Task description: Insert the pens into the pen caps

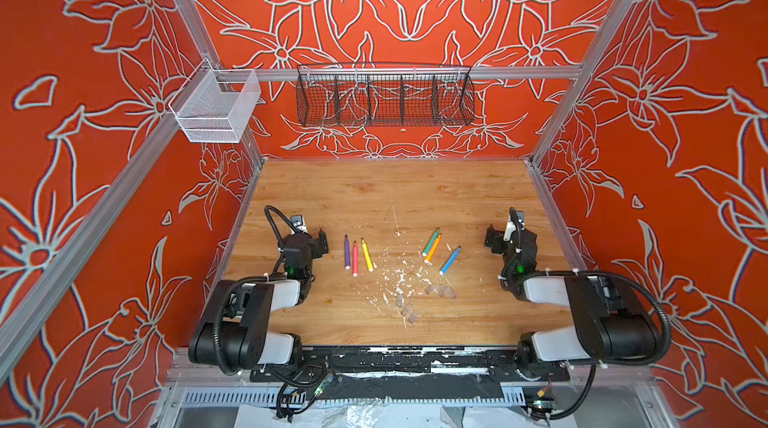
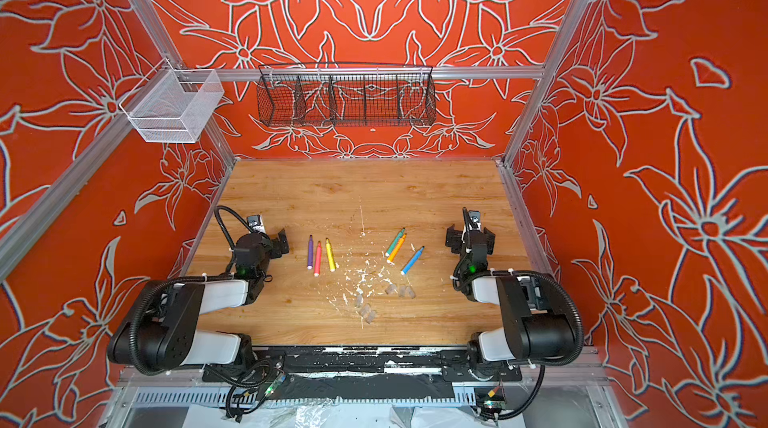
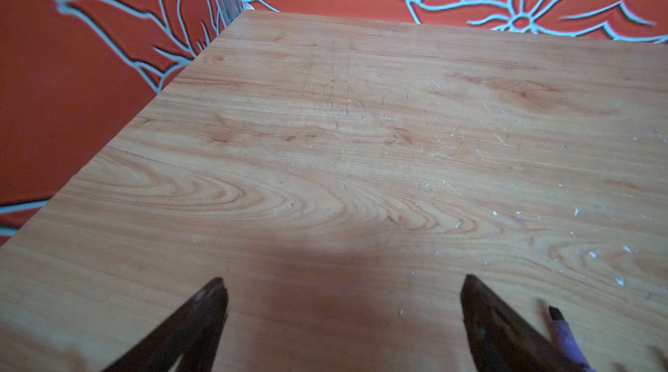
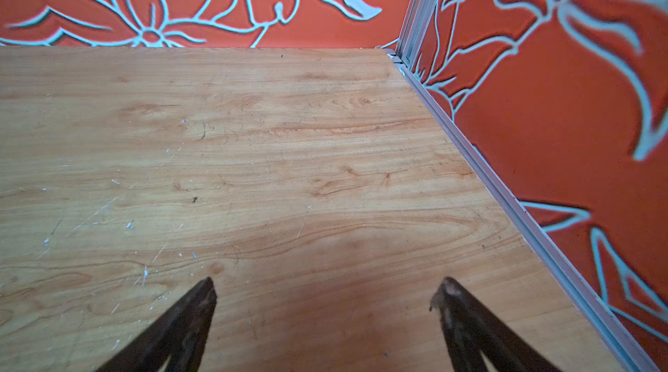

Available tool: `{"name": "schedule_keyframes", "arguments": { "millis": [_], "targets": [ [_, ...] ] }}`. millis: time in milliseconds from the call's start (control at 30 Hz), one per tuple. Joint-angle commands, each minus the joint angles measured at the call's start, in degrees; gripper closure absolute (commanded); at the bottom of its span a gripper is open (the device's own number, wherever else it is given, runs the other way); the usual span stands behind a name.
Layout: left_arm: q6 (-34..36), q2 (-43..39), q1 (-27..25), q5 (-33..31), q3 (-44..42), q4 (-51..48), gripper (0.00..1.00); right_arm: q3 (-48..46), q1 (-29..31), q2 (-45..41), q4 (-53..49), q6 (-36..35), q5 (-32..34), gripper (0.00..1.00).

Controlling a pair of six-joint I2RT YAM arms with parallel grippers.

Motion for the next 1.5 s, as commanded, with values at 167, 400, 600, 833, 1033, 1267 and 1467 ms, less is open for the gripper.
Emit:
{"name": "schedule_keyframes", "arguments": {
  "millis": [167, 400, 600, 833, 1033, 1267, 1467],
  "targets": [
    [0.17, -0.77, 0.29, 1.09, 0.48, 0.04, 0.03, -0.49, 0.86, -0.04, 1.35, -0.49, 0.9, 0.03],
    [0.25, -0.76, 0.29, 1.09, 0.52, 0.12, 0.03, -0.41, 0.91, -0.04, 1.19, -0.41, 1.0, 0.03],
    [0.33, -0.83, 0.29, 1.13, 0.45, 0.29, 0.03, -0.49, 0.86, -0.08, 1.28, -0.51, 0.9, 0.03],
    [0.18, -0.56, 0.29, 1.13, 0.73, -0.06, 0.03, -0.41, 1.01, 0.0, 1.18, -0.75, 1.25, 0.03],
    [0.63, -0.72, 0.22, 1.72, 0.52, 0.29, 0.03, -0.39, 1.0, 0.05, 1.23, -0.55, 1.48, 0.03],
    [0.1, -14.1, -0.56, 3.13, 5.31, -19.46, 0.03, -1.41, 4.5, -7.3, -2.07, -3.02, 7.62, 0.03],
    [-6.75, -29.49, -0.83, 1.64, 6.16, -28.44, 0.03, 3.82, 10.41, -25.87, -21.17, 3.27, 20.13, 0.03]
  ]
}}
